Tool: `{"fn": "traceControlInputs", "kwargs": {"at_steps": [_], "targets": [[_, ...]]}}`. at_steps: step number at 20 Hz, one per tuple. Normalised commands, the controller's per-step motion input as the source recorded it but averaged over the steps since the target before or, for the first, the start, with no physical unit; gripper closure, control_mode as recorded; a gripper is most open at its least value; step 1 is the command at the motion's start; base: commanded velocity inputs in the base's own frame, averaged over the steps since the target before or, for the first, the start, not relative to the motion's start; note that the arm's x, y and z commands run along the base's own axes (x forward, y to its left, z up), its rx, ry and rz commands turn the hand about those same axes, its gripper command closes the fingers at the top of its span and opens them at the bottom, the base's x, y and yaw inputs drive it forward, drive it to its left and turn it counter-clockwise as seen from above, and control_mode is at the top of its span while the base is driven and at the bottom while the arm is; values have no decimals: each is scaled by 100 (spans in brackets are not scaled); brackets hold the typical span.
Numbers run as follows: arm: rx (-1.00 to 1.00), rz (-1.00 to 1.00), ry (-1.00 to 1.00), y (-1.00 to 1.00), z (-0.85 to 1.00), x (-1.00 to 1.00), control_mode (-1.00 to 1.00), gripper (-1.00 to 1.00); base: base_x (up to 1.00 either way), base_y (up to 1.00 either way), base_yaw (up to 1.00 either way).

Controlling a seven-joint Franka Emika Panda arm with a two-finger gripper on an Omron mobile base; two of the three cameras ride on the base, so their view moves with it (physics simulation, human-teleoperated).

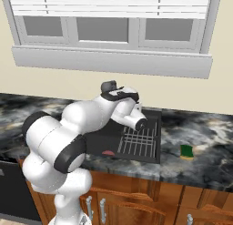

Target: Soak the sponge with water for a few seconds and then drop it inside the sink.

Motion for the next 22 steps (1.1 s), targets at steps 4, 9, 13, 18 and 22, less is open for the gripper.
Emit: {"fn": "traceControlInputs", "kwargs": {"at_steps": [4, 9, 13, 18, 22], "targets": [[0, 0, -1, 0, -2, 9, -100, -100, 0, 0, 0], [0, 0, 0, 0, -4, 9, -100, -100, 0, 0, 0], [0, 0, 0, 0, -2, 16, -100, -100, 0, 0, 0], [0, 0, 0, 0, 0, 20, -100, -100, 0, 0, 0], [0, 0, 0, 0, 0, 22, -100, -100, 0, 0, 0]]}}
